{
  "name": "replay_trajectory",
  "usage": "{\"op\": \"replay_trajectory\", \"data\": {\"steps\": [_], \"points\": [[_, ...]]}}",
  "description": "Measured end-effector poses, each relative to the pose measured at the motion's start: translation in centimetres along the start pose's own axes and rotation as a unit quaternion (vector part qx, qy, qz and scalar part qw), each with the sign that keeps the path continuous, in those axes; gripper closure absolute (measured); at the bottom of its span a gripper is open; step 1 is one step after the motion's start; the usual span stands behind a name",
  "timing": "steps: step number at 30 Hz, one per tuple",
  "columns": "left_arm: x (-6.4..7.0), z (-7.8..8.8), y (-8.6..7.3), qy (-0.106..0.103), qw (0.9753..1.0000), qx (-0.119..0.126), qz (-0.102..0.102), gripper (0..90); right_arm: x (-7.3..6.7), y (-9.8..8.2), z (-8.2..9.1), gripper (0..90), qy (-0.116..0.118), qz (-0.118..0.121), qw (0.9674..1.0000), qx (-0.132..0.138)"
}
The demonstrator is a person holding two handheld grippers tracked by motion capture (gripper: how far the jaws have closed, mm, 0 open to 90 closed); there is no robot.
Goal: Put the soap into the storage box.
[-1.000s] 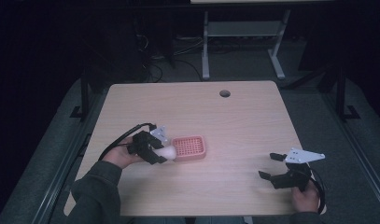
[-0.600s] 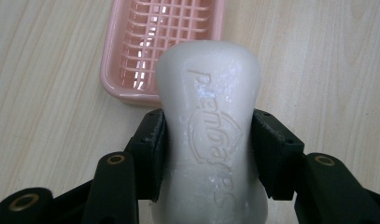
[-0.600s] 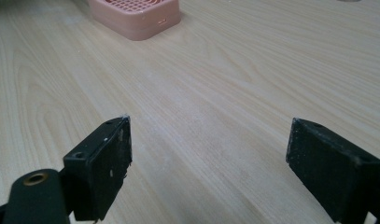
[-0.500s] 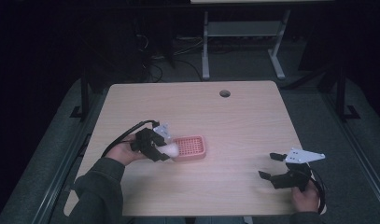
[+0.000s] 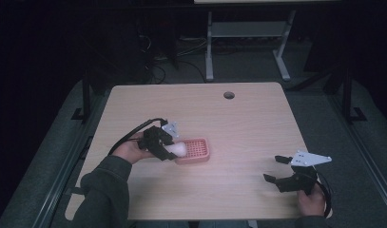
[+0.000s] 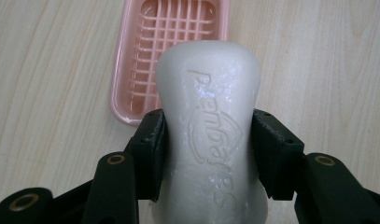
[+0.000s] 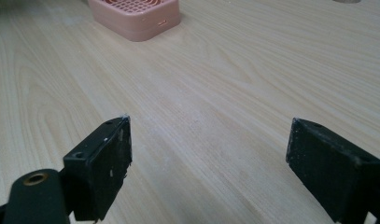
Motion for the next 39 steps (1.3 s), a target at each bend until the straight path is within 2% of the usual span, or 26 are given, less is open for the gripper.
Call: {"op": "replay_trajectory", "data": {"steps": [5,11,18,29,39], "points": [[-0.2,-0.2,0.6,-0.002,1.0000,0.002,-0.005,49.1,0.0,0.0,0.0,13.5,0.000,0.001,1.0000,0.002],[-0.4,-0.8,1.0,-0.008,1.0000,0.002,0.001,49.2,0.0,0.0,0.1,13.5,0.001,0.000,1.0000,0.002],[-0.5,-1.6,1.5,-0.015,0.9999,-0.001,-0.003,49.2,0.0,-0.1,0.1,13.5,0.000,-0.001,1.0000,0.002],[-1.0,-2.5,2.4,-0.012,0.9999,-0.003,-0.006,49.2,0.1,-0.1,0.2,13.5,0.001,-0.002,1.0000,0.004],[-1.1,-3.5,2.6,-0.022,0.9998,-0.001,0.004,49.2,0.1,-0.1,0.3,13.5,0.000,-0.003,1.0000,0.006]]}}
Point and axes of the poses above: each handheld gripper's, and its own axes: z roughly backward along the jaws, y roughly out of its top, x roughly to its right, the point moved 9 cm from there along -z, roughly forward along the jaws, and after that the axes turned 15 degrees about y, right-handed, at the moved point
